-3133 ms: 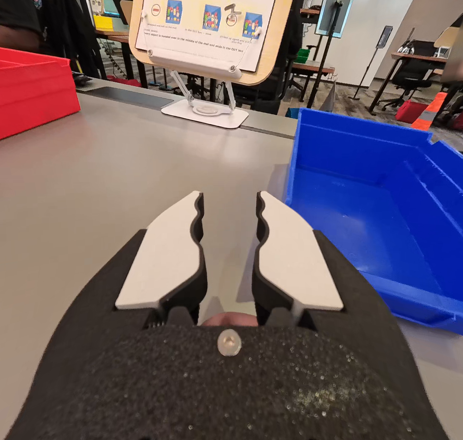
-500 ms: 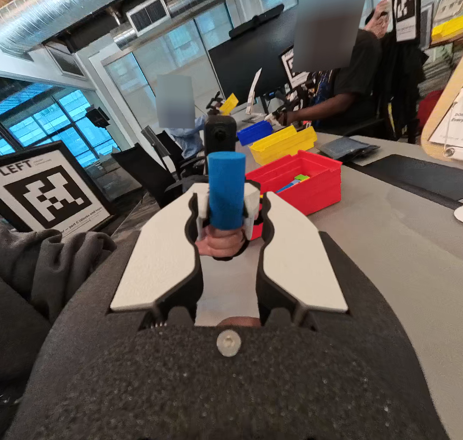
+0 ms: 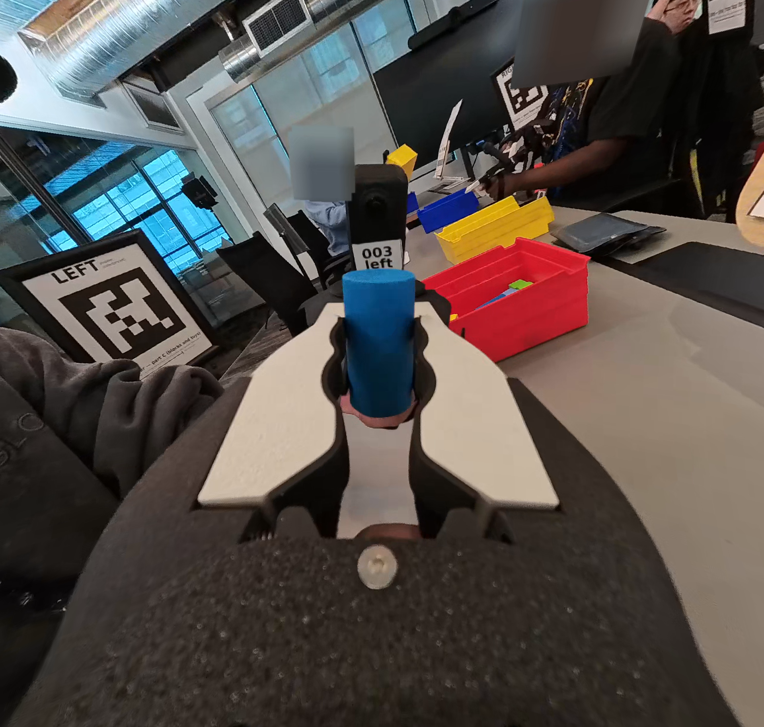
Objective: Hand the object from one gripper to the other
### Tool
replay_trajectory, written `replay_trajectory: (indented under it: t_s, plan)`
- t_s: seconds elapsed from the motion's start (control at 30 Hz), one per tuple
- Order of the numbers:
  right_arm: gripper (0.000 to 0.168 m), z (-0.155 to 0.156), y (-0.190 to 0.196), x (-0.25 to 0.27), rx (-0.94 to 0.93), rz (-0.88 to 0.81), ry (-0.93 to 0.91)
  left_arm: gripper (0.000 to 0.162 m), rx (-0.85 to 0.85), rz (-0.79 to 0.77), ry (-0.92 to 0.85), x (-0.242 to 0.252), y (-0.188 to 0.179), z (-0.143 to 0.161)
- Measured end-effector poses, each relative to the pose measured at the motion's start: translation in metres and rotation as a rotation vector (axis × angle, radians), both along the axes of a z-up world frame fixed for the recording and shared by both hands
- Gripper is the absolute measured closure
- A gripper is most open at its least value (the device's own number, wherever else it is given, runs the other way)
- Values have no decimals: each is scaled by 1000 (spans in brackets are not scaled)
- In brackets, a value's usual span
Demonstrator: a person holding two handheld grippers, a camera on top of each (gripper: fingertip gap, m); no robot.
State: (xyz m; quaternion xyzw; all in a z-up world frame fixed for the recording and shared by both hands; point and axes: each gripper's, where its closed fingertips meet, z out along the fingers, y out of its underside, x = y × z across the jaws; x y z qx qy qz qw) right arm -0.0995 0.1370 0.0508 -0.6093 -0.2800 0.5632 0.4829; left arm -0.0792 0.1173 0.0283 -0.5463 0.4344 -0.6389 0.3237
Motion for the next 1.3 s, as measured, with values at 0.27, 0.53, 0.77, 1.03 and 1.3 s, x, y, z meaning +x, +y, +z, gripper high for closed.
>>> replay_trajectory:
  t_s: [0.27, 0.53, 0.77, 1.03, 1.3]
  plan:
    - [137, 37, -1, 58, 51, -202, -35, 92, 139, 322, 231, -55, -19, -48]
    - [137, -22, 32, 285, -375, -933, -557, 102, 87, 492, 287, -145, -72, -98]
    - [137, -172, 43, 358, -830, -1012, -986, 104, 51, 516, 289, -157, -69, -99]
    - [137, -218, 56, 366, -1015, -953, -1149, 106, 123, 569, 302, -171, -66, -101]
    - [137, -238, 58, 378, -1063, -978, -1158, 106, 97, 587, 311, -177, -63, -113]
